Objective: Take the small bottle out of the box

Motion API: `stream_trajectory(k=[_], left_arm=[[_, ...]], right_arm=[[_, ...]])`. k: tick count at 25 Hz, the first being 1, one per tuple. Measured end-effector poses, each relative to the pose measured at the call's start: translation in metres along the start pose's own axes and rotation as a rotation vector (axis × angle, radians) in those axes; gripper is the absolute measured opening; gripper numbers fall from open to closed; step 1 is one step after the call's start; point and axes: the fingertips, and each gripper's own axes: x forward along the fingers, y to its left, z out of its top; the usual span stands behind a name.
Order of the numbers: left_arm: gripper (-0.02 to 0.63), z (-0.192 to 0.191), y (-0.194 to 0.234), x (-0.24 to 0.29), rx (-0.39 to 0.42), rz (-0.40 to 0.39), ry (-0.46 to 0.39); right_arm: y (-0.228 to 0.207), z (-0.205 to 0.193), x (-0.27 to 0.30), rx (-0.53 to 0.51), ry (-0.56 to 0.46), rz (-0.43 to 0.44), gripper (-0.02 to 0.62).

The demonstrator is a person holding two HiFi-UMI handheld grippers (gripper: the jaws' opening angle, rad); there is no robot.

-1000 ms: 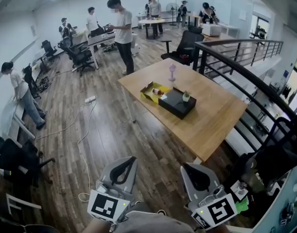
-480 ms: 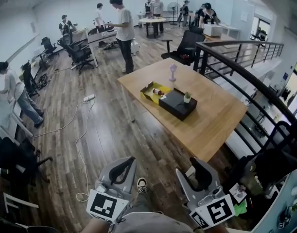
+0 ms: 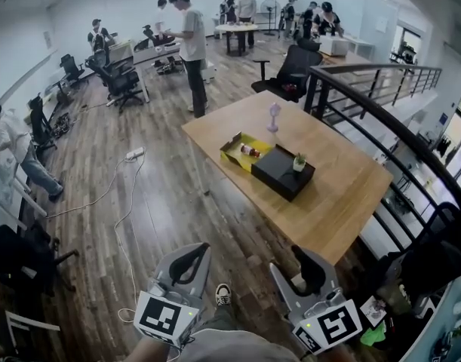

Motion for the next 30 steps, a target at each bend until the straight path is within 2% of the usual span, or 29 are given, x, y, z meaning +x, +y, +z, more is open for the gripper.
stream_trajectory(k=[3,9,17,20,23,30], left_arm=[[0.002,-0.003,0.034,0.026,0.034,-0.005,-0.005],[0.0,0.008,0.091,0.08,-0.003,-0.033,0.025],[0.002,-0.004,0.18,0.148,0.021,-0.065,0.049],[0.002,-0.013,0.203,0.172,0.002,-0.079,0.073],[0.001,-0.022,0.223,0.195,0.026,-0.097,0.081],[0.002,-0.059,0.249,0.25,0.006,-0.124,0.149]], right_arm=[[-0.013,-0.003,0.038,-0.008,0.023,-0.006,0.179],[-0.043,-0.011,0.122,0.001,0.084,-0.028,0.179],[-0.065,-0.034,0.234,-0.003,0.195,0.016,0.179],[-0.076,-0.047,0.265,0.008,0.228,-0.001,0.179],[-0.088,-0.06,0.29,0.014,0.265,-0.018,0.179],[-0.126,-0.1,0.336,0.015,0.376,-0.026,0.179]])
